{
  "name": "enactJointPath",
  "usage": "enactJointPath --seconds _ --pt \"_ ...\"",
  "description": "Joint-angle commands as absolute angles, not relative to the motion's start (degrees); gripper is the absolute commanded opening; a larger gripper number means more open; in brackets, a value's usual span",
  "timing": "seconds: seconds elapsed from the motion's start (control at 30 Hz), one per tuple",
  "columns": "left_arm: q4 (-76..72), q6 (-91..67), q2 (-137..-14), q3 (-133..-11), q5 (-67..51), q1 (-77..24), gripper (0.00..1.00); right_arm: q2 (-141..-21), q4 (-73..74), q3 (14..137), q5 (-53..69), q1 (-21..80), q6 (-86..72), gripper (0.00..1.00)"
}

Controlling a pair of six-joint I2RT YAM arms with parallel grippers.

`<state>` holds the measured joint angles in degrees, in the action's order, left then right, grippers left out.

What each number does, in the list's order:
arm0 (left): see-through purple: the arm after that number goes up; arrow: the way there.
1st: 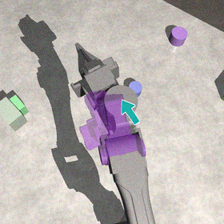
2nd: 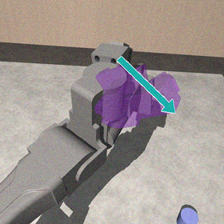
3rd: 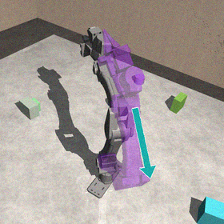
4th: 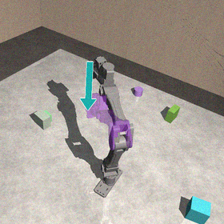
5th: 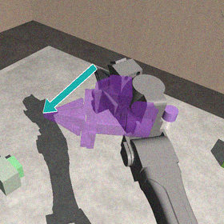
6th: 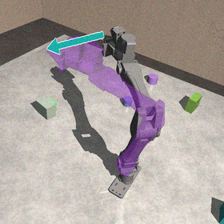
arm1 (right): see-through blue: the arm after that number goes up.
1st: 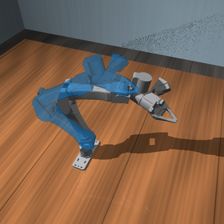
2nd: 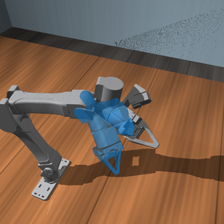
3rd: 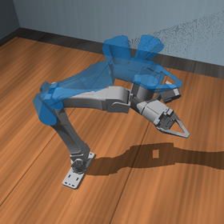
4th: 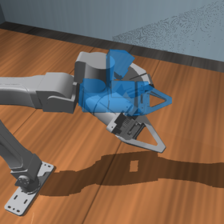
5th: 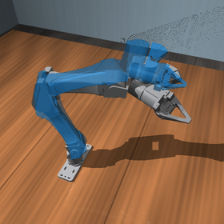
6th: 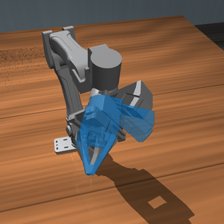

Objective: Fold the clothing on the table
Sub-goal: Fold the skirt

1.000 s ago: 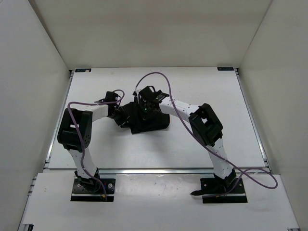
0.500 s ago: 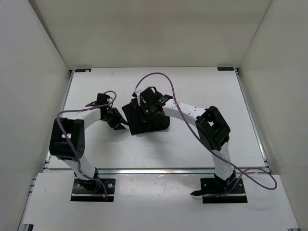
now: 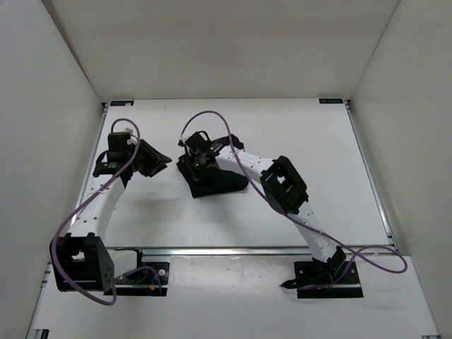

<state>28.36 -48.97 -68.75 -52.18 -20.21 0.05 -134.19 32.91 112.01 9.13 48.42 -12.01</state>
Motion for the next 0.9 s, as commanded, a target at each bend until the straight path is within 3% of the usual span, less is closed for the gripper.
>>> enactJointPath --seconds 0.0,0.17,0.23,0.3,0.37,0.4,0.5,0.63,0.7,0.73,0.77,0.87 --pt "28.7 -50.0 -67.9 -53.2 -20.8 1.9 0.43 -136.6 37.9 118.5 5.6 49.6 -11.3 0.09" --pt "29.6 -49.7 -67.0 -55.8 -22.2 4.0 0.44 -134.3 45.3 127.2 -3.0 49.6 -11.5 0.12" --pt "30.8 -48.4 -67.3 -58.0 -22.1 5.1 0.45 -129.3 45.0 126.7 -4.8 49.1 -11.2 0.20" --pt "32.2 -47.5 -67.6 -59.7 -22.5 5.4 0.46 -122.1 43.3 122.7 -4.8 47.8 -11.5 0.78" --pt "32.7 -46.2 -67.4 -59.7 -22.8 5.3 0.47 -116.3 40.7 116.4 -1.2 44.9 -15.8 0.96" --pt "33.5 -45.9 -67.5 -59.8 -22.4 5.5 0.48 -112.6 39.4 111.8 4.5 42.2 -16.6 1.00" --pt "34.7 -44.0 -67.1 -59.2 -22.4 4.6 0.48 -105.2 34.6 98.5 13.1 36.0 -18.3 0.99" --pt "35.2 -42.2 -67.0 -56.7 -23.0 4.5 0.48 -93.9 33.4 88.5 14.7 28.9 -21.1 0.98" --pt "34.9 -42.3 -66.7 -55.9 -23.1 4.2 0.48 -86.8 29.6 81.0 17.7 25.5 -21.8 0.92" --pt "34.5 -42.4 -66.5 -55.6 -23.2 3.9 0.48 -85.4 27.8 78.9 20.5 23.2 -21.8 0.91" --pt "34.2 -42.8 -66.5 -55.5 -23.4 3.5 0.49 -82.6 25.6 76.2 23.2 21.1 -22.5 0.85" --pt "33.9 -43.2 -66.6 -55.4 -23.5 2.5 0.49 -81.6 28.4 76.9 19.9 20.5 -19.8 0.89"
